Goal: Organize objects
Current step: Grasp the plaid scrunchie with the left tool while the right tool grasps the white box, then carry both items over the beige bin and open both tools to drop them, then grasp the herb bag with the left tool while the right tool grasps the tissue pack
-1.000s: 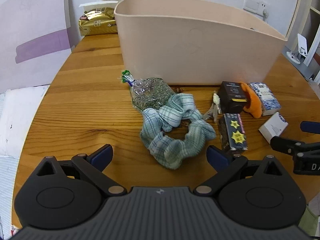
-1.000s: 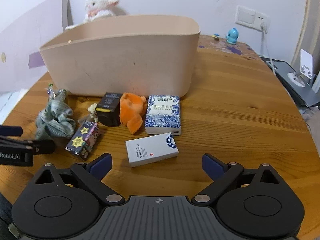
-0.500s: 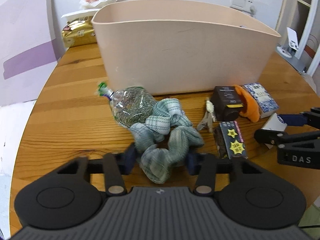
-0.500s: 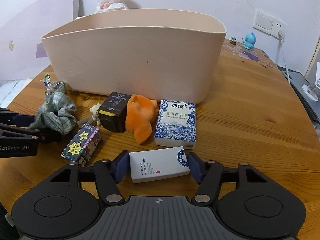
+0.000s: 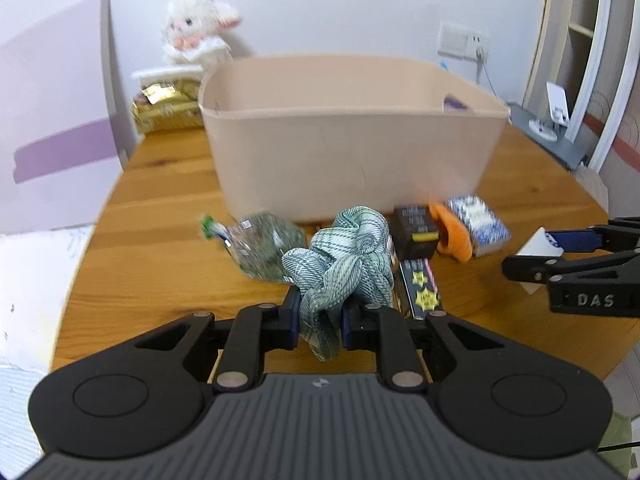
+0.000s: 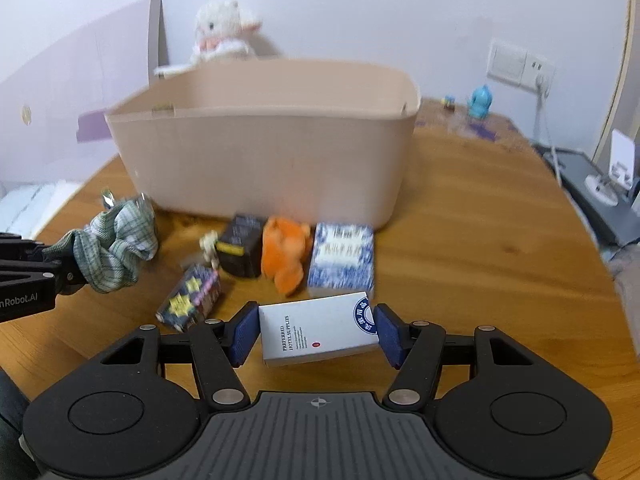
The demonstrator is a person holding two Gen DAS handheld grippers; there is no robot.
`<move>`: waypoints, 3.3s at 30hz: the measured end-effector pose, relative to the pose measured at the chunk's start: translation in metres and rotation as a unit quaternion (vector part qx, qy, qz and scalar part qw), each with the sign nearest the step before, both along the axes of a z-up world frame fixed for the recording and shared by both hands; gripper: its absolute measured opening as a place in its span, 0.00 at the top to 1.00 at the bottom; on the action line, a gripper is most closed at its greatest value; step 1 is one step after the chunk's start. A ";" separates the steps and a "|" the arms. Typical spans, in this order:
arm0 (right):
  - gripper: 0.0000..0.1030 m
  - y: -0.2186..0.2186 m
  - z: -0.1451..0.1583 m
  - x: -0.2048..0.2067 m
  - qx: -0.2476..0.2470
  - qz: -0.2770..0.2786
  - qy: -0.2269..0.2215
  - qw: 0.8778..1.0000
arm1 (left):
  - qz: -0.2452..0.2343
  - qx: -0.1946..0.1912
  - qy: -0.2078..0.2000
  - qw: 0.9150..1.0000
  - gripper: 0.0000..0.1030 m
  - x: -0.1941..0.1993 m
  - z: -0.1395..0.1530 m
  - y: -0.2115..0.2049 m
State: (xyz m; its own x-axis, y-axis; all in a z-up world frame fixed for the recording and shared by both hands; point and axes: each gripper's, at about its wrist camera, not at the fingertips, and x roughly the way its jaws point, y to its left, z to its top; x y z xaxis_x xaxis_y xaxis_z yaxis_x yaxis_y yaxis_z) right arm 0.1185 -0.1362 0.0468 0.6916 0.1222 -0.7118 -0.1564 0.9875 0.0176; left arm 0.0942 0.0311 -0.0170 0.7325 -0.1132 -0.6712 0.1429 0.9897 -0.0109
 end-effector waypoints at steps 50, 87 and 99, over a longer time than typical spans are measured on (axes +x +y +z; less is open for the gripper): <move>0.02 -0.002 0.073 0.104 -0.004 -0.006 -0.075 0.997 | 0.025 0.037 -0.071 0.996 0.17 0.107 0.075 -0.013; 0.00 -0.028 -0.032 0.053 -0.030 -0.030 0.055 0.998 | 0.031 0.038 0.049 0.998 0.16 0.064 -0.029 0.014; 0.11 -0.023 -0.053 0.074 -0.035 -0.028 0.067 0.997 | 0.044 0.017 0.058 0.997 0.16 0.095 -0.046 0.022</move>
